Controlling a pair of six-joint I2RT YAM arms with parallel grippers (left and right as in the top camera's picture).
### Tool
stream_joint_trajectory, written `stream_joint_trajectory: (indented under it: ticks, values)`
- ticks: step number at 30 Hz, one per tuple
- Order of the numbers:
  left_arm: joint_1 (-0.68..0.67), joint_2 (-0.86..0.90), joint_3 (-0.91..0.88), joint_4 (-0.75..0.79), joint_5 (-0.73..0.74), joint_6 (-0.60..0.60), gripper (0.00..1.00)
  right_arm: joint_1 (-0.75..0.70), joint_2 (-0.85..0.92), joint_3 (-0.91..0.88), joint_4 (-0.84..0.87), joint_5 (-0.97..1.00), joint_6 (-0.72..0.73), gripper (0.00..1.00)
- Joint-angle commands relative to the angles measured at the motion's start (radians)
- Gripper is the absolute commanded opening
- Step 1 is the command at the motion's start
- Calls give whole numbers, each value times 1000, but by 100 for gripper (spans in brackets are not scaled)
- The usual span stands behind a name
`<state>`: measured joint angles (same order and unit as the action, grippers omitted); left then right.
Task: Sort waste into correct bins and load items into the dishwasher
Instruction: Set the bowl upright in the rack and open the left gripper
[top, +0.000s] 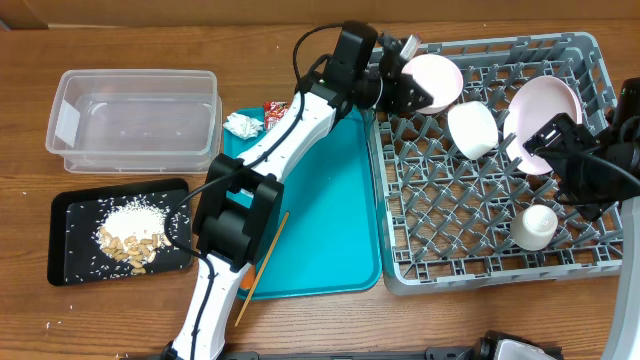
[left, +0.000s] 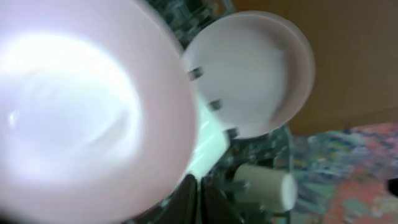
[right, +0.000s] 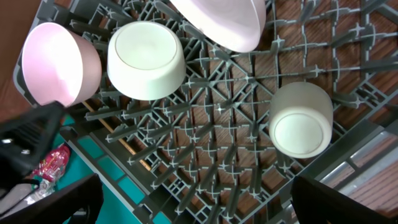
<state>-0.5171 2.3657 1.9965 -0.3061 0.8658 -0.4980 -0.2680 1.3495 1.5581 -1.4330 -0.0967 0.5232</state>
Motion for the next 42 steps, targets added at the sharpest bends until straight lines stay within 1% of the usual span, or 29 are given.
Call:
stream_joint_trajectory:
  ticks: [1,3,10,16,24,26,30,33,39,40,42]
  values:
    - [3,-29,11,-77,-123,103,4,-3,-4,14,2,10,-2,100]
    - [-1,-29,11,-117,-160,103,4,-3,-4,14,2,10,-2,100]
    - [-3,-29,11,-200,-187,118,4,-3,-4,14,-6,10,-3,100]
    - [-3,-29,11,-208,-226,105,4,-3,-4,14,-11,10,-3,100]
    - [-7,-29,11,-212,-212,101,5,-3,-4,14,-18,10,-3,100]
    - [-7,-29,13,-212,-208,84,6,-3,-4,14,-19,10,-3,100]
    - [-7,-29,40,-190,-164,71,13,-3,-4,14,-21,10,-3,100]
    - [-9,-29,89,-190,-163,72,19,-3,-4,14,-21,10,-3,100]
    - [-12,-29,181,-194,-157,71,41,-2,-4,14,-14,9,-3,100]
    - [-12,-29,194,-199,-147,71,42,-2,-4,14,-9,9,-8,100]
    - [-10,-29,229,-227,-122,72,43,0,-4,14,17,-26,-61,100]
